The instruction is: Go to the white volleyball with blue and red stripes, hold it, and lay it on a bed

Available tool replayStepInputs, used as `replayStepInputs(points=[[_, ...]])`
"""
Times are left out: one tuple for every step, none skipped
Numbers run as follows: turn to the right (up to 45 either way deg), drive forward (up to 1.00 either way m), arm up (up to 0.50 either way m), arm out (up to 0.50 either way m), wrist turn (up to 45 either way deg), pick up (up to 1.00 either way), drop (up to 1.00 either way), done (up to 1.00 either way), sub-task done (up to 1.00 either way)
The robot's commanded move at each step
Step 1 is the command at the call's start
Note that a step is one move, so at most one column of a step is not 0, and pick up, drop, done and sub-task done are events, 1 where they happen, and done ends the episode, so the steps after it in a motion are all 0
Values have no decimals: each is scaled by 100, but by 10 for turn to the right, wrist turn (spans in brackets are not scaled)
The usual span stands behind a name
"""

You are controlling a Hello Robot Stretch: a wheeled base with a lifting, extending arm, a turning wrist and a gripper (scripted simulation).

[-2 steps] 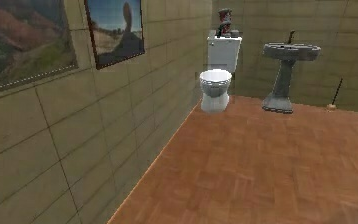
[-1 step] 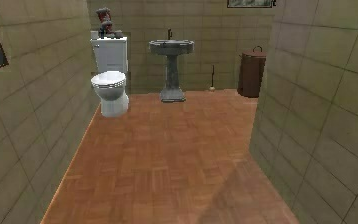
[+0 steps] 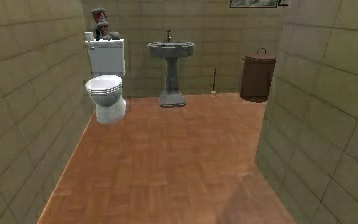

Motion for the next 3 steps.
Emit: replayStepInputs(points=[[180, 0, 0, 0, 0, 0, 0, 0, 0], [0, 10, 0, 0, 0, 0, 0, 0, 0], [-90, 0, 0, 0, 0, 0, 0, 0, 0]])
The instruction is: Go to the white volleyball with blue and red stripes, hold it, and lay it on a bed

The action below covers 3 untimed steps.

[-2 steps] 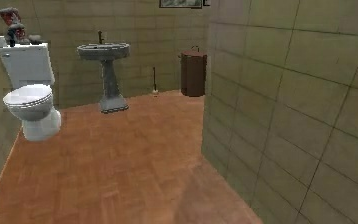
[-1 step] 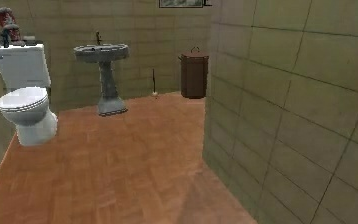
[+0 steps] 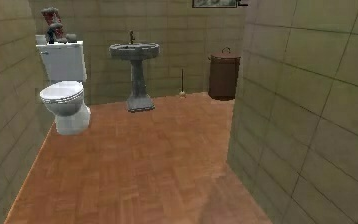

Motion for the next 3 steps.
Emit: replayStepInputs(points=[[-30, 0, 0, 0, 0, 0, 0, 0, 0], [0, 100, 0, 0, 0, 0, 0, 0, 0], [0, 75, 0, 0, 0, 0, 0, 0, 0]])
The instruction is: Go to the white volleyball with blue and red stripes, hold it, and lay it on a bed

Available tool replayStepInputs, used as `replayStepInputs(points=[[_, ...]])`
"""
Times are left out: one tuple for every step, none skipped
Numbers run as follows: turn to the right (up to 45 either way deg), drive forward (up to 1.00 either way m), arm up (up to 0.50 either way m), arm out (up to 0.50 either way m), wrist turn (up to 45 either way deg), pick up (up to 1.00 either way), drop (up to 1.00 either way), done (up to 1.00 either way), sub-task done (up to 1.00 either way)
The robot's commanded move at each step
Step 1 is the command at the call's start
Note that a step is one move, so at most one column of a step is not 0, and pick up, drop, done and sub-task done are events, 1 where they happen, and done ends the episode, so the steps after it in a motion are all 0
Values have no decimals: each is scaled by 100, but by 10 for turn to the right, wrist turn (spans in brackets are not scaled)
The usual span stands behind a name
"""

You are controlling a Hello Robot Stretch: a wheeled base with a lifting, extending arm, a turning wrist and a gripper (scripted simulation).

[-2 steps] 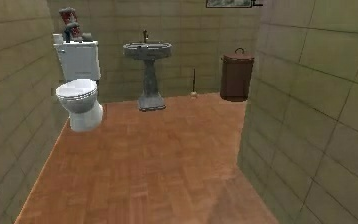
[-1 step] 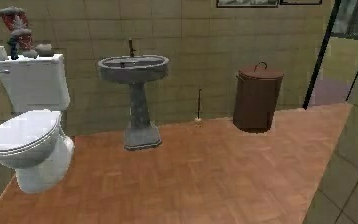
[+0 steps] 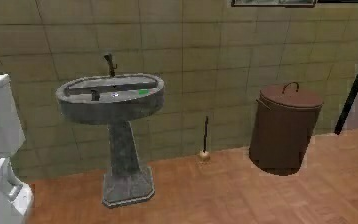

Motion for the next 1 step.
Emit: replayStepInputs(points=[[270, 0, 0, 0, 0, 0, 0, 0, 0]])
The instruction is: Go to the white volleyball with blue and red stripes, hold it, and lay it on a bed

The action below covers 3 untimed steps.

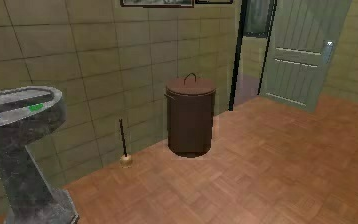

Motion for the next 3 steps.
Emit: replayStepInputs(points=[[0, 40, 0, 0, 0, 0, 0, 0, 0], [450, 0, 0, 0, 0, 0, 0, 0, 0], [0, 15, 0, 0, 0, 0, 0, 0, 0]])
